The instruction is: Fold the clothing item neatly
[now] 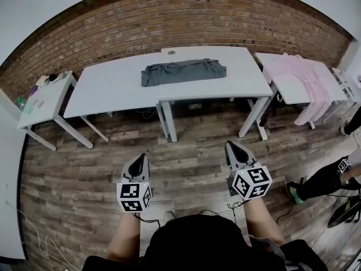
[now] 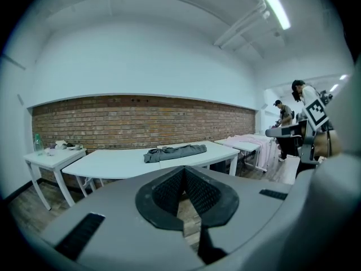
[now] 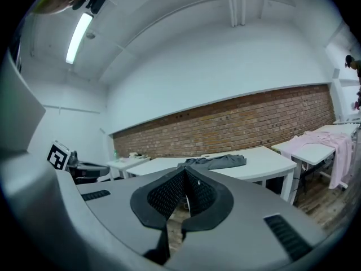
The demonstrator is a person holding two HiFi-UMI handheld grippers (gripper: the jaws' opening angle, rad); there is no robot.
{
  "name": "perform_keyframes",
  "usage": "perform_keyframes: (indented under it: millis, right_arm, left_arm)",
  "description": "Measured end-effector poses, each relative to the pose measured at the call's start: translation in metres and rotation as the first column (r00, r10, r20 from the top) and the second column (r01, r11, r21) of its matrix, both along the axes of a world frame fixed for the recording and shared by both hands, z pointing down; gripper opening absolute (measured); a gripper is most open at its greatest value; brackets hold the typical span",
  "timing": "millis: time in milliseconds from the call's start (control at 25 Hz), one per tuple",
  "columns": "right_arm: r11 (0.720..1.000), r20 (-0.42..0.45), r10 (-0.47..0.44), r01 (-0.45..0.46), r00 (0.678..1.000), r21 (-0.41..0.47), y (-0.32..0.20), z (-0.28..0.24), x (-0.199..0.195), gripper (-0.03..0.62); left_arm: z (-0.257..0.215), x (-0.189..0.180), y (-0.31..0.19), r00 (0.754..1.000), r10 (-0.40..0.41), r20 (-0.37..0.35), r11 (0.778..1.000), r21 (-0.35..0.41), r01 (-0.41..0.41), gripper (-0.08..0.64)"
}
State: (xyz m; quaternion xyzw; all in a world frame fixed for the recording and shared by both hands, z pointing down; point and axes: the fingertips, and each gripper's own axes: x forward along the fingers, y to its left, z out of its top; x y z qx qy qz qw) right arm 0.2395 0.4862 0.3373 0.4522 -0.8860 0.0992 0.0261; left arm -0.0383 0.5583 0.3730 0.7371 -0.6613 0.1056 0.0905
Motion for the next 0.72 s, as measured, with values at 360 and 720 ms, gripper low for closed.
perform_keyframes:
  millis: [360, 720]
  right_arm:
    - [1.000, -0.039, 0.001, -0.001, 0.999, -0.010, 0.018, 0.011, -0.019, -0.002]
    - [0.998, -0.001, -0.058, 0.058, 0.998, 0.018, 0.036, 0.007, -0.033, -0.002]
  left_arm:
    - [0.004, -0.010, 0.011, 0.999, 0.027, 0.030, 1.000, -0.001, -0.027, -0.002]
    - [0.017, -0.014, 0.019, 0.997, 0.041, 0.069, 0.997, -0.062, -0.037, -0.002]
